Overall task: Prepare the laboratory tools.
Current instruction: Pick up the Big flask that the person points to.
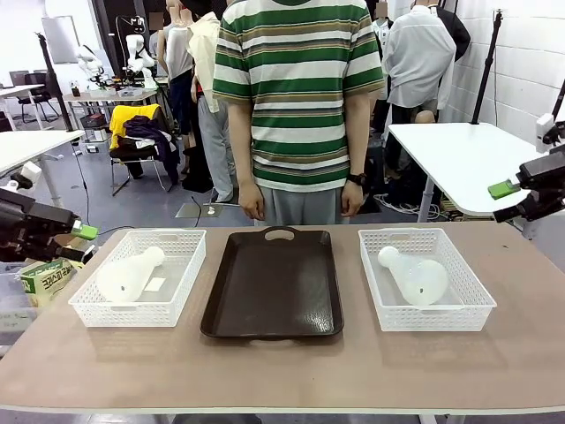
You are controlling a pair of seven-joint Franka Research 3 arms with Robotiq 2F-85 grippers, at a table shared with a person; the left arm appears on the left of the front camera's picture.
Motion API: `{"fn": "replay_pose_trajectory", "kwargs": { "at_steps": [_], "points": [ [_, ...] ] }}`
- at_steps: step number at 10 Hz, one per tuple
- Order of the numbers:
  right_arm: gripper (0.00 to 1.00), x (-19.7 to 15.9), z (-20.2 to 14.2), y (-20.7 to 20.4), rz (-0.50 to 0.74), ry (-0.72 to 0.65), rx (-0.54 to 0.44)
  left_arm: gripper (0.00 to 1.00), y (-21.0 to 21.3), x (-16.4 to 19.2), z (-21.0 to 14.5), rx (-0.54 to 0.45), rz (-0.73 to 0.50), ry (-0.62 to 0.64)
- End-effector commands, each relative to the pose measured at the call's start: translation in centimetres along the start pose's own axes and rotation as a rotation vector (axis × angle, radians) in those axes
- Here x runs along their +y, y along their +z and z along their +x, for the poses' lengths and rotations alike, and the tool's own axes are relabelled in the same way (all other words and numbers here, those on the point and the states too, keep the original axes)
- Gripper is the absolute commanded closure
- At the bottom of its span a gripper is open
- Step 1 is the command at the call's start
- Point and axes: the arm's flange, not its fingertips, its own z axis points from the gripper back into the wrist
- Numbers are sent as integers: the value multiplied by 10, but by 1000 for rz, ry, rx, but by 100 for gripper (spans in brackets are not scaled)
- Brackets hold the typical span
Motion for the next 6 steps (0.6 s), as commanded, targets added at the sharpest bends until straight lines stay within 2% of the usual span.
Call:
{"fn": "replay_pose_trajectory", "kwargs": {
  "at_steps": [1,4,6],
  "points": [
    [0,-6,10,2,36,-8,2,0,3,-2,6,-21,-32,-28],
    [0,-8,18,-8,39,-5,24,0,3,-9,11,-21,-27,-64],
    [0,-10,14,-12,21,2,27,0,4,-9,12,-26,-45,-33]
  ]
}}
